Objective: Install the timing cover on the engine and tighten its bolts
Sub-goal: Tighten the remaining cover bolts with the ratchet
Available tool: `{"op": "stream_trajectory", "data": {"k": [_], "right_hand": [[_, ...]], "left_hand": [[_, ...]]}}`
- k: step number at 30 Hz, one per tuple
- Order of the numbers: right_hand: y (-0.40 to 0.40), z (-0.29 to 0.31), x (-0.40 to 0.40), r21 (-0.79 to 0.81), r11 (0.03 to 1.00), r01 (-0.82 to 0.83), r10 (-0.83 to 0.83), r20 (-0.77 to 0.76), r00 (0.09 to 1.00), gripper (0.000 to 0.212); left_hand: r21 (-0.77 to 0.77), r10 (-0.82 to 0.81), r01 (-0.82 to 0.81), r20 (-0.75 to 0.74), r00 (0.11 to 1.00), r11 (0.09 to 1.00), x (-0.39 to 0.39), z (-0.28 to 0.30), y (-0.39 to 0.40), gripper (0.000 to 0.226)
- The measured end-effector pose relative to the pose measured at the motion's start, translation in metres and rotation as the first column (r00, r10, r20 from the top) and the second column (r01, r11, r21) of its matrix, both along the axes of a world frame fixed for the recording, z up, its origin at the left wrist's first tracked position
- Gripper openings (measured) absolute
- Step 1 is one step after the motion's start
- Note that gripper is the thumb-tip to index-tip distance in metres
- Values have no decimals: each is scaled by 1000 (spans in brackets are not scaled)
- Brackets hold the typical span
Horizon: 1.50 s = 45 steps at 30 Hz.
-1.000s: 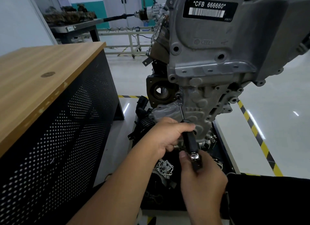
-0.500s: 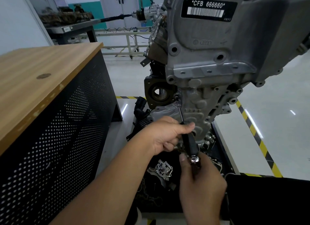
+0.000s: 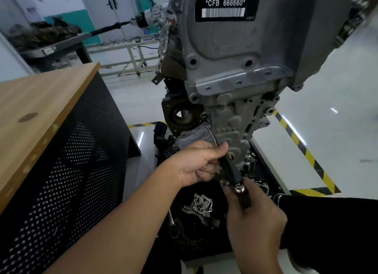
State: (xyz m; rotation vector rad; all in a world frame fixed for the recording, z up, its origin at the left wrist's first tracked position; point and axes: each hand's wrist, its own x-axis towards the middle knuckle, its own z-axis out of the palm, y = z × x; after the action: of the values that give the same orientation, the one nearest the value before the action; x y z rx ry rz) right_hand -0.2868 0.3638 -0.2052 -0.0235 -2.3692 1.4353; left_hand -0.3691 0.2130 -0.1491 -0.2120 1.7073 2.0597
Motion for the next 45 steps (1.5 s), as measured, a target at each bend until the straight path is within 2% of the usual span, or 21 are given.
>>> {"op": "stream_trajectory", "data": {"k": [4,7,10,11,13,15,17,19,21,23,25,28,30,32,34,35,37,38,41,43,45], "right_hand": [[-4,7,6,-330,944,-13,44,89,995,30],[-16,24,10,-882,468,52,402,264,877,32],[-15,35,8,-961,108,256,566,271,779,39],[-14,35,7,-960,158,231,542,280,792,33],[-10,25,5,-781,623,40,319,301,898,15],[-1,14,1,-192,981,-37,55,88,995,11],[5,11,-2,-31,1000,4,-5,-14,1000,14],[3,17,-1,-298,955,-14,70,179,981,17],[-3,31,0,-834,537,129,413,393,821,33],[-4,48,-1,-904,-15,427,691,299,658,44],[-4,53,-3,-859,-132,495,724,258,640,43],[-5,38,1,-897,410,166,490,370,790,18],[-1,26,0,-550,833,-53,244,281,928,10],[3,21,-3,-435,899,-44,174,265,948,15],[7,30,-8,-789,605,108,380,406,831,11],[10,39,-10,-923,298,245,617,382,688,21],[15,56,-11,-842,-153,518,837,168,521,56],[15,60,-12,-801,-209,561,846,140,515,61],[5,47,-8,-937,184,296,699,337,631,30],[2,34,-2,-736,677,-4,383,348,856,12],[3,32,-2,-491,866,-98,250,256,934,17]], "left_hand": [[-12,61,-61,-26,998,998,-3,-2,5,30],[25,38,-37,-13,999,999,-1,-1,0,24],[62,13,-12,-12,1000,998,1,-1,-5,23],[58,11,-10,-17,1000,998,1,0,-6,23],[42,22,-21,-27,999,999,1,2,-4,24],[12,51,-50,-40,998,999,0,4,0,24],[-4,87,-87,-50,995,996,-1,5,4,24],[-6,99,-99,-43,994,995,-3,4,6,25],[-5,84,-84,-33,996,996,-3,2,4,24],[5,79,-79,-43,996,997,-4,-1,2,28],[28,85,-83,-55,995,996,-4,-3,0,31],[43,100,-97,-84,991,994,-3,-2,0,22],[32,105,-103,-100,989,994,-5,-1,3,20],[26,107,-105,-107,988,994,-7,-1,6,18],[20,97,-95,-111,989,995,-6,-2,6,18],[20,89,-87,-109,990,996,-6,-2,5,19],[25,82,-80,-111,990,997,-5,-3,0,20],[21,85,-83,-118,989,996,-4,-4,-2,20],[-27,89,-93,-120,989,995,-4,-2,-3,20],[-47,71,-77,-123,990,996,-4,1,-4,25],[-56,35,-43,-138,990,997,-6,3,-4,30]]}}
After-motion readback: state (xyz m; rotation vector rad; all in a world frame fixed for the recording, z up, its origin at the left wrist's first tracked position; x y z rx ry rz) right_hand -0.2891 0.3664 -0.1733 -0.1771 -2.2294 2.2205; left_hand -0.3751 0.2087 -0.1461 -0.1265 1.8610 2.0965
